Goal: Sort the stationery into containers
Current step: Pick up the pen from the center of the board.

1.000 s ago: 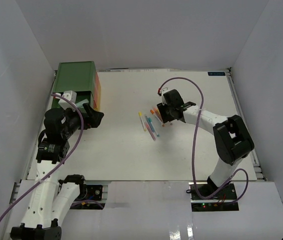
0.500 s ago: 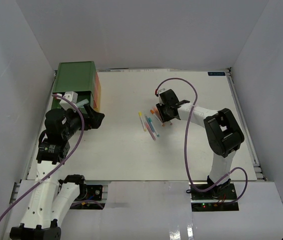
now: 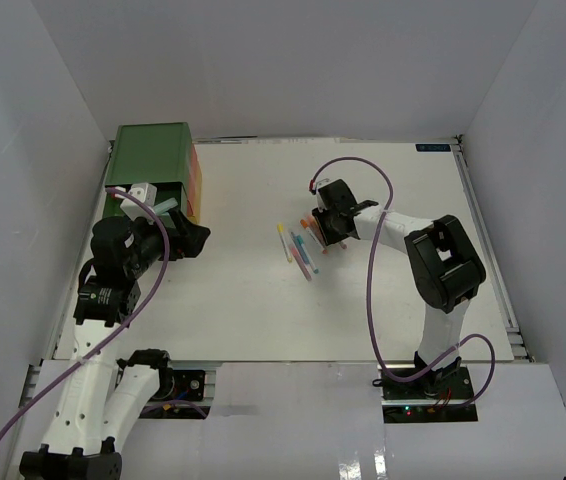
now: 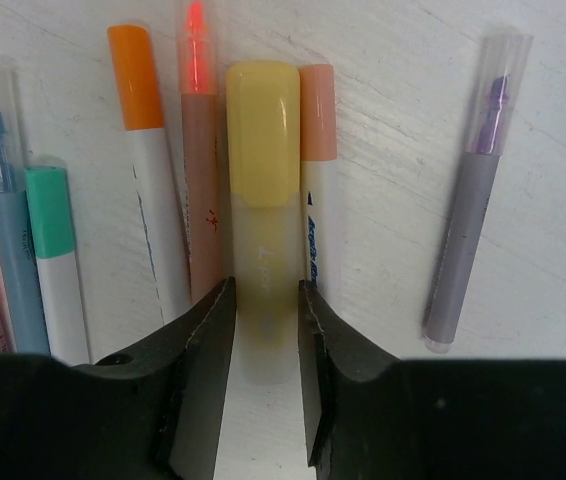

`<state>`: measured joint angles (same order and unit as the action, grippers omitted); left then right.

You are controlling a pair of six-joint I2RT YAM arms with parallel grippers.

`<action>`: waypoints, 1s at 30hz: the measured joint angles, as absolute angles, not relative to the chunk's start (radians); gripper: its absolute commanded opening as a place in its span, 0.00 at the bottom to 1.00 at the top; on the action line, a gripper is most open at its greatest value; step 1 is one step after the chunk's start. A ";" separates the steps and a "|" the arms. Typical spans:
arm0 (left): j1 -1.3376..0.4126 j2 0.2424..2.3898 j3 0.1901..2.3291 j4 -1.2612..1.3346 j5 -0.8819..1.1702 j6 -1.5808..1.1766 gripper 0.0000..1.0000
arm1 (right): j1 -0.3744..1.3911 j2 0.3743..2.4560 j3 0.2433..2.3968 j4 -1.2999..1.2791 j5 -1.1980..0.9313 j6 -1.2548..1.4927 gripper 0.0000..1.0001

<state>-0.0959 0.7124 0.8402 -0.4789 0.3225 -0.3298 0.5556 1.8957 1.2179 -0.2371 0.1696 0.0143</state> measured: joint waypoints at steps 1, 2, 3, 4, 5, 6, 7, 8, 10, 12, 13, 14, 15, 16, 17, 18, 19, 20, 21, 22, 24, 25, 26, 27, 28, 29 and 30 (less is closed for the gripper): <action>-0.096 0.713 0.840 -0.479 0.323 -0.330 0.98 | 0.556 1.896 1.218 -0.237 0.168 0.015 0.34; -0.096 0.713 0.840 -0.479 0.323 -0.331 0.98 | 0.556 1.896 1.218 -0.237 0.167 0.015 0.34; -0.096 0.713 0.840 -0.479 0.323 -0.331 0.98 | 0.556 1.896 1.218 -0.237 0.166 0.015 0.34; -0.096 0.713 0.839 -0.479 0.324 -0.331 0.98 | 0.556 1.896 1.218 -0.237 0.164 0.015 0.34; -0.096 0.714 0.839 -0.479 0.326 -0.332 0.98 | 0.556 1.896 1.218 -0.237 0.162 0.015 0.34; -0.096 0.715 0.839 -0.479 0.327 -0.333 0.98 | 0.556 1.896 1.218 -0.237 0.160 0.015 0.35; -0.096 0.717 0.839 -0.479 0.329 -0.334 0.98 | 0.556 1.897 1.219 -0.237 0.158 0.015 0.37; -0.096 0.719 0.839 -0.479 0.331 -0.334 0.98 | 0.555 1.898 1.221 -0.237 0.156 0.015 0.38; -0.096 0.723 0.839 -0.479 0.335 -0.338 0.98 | 0.555 1.901 1.222 -0.236 0.153 0.015 0.39; -0.096 0.726 0.839 -0.479 0.343 -0.342 0.98 | 0.555 1.908 1.222 -0.237 0.149 0.015 0.39; -0.096 0.728 0.839 -0.479 0.347 -0.344 0.98 | 0.555 1.911 1.224 -0.234 0.147 0.017 0.39; -0.096 0.730 0.839 -0.479 0.352 -0.346 0.98 | 0.555 1.913 1.225 -0.233 0.147 0.017 0.39; -0.096 0.732 0.839 -0.479 0.355 -0.349 0.98 | 0.556 1.913 1.225 -0.233 0.147 0.017 0.39; -0.096 0.733 0.839 -0.479 0.357 -0.351 0.98 | 0.556 1.913 1.225 -0.232 0.147 0.018 0.39; -0.096 0.735 0.839 -0.479 0.360 -0.353 0.98 | 0.556 1.913 1.225 -0.233 0.147 0.018 0.39; -0.096 0.736 0.839 -0.479 0.362 -0.356 0.98 | 0.555 1.913 1.225 -0.232 0.147 0.018 0.36; -0.096 0.738 0.839 -0.479 0.365 -0.359 0.98 | 0.555 1.913 1.225 -0.233 0.147 0.018 0.35; -0.096 0.740 0.839 -0.479 0.368 -0.361 0.98 | 0.555 1.913 1.225 -0.232 0.147 0.018 0.34; -0.096 0.743 0.839 -0.479 0.370 -0.364 0.98 | 0.556 1.913 1.225 -0.233 0.147 0.018 0.27; -0.096 0.745 0.839 -0.479 0.375 -0.367 0.98 | 0.555 1.913 1.225 -0.232 0.148 0.015 0.26; -0.096 0.751 0.839 -0.479 0.383 -0.375 0.98 | 0.555 1.913 1.225 -0.232 0.147 0.019 0.25; -0.096 0.752 0.839 -0.479 0.387 -0.381 0.98 | 0.555 1.912 1.225 -0.233 0.146 0.018 0.24; -0.096 0.755 0.840 -0.479 0.394 -0.387 0.98 | 0.555 1.911 1.225 -0.234 0.143 0.018 0.24; -0.096 0.758 0.840 -0.479 0.402 -0.395 0.98 | 0.555 1.908 1.225 -0.236 0.142 0.018 0.24; -0.096 0.762 0.840 -0.479 0.410 -0.405 0.98 | 0.555 1.902 1.225 -0.240 0.137 0.018 0.20; -0.096 0.764 0.840 -0.479 0.416 -0.412 0.98 | 0.556 1.895 1.223 -0.241 0.134 0.018 0.20; -0.096 0.768 0.841 -0.479 0.426 -0.421 0.98 | 0.556 1.883 1.220 -0.242 0.129 0.018 0.19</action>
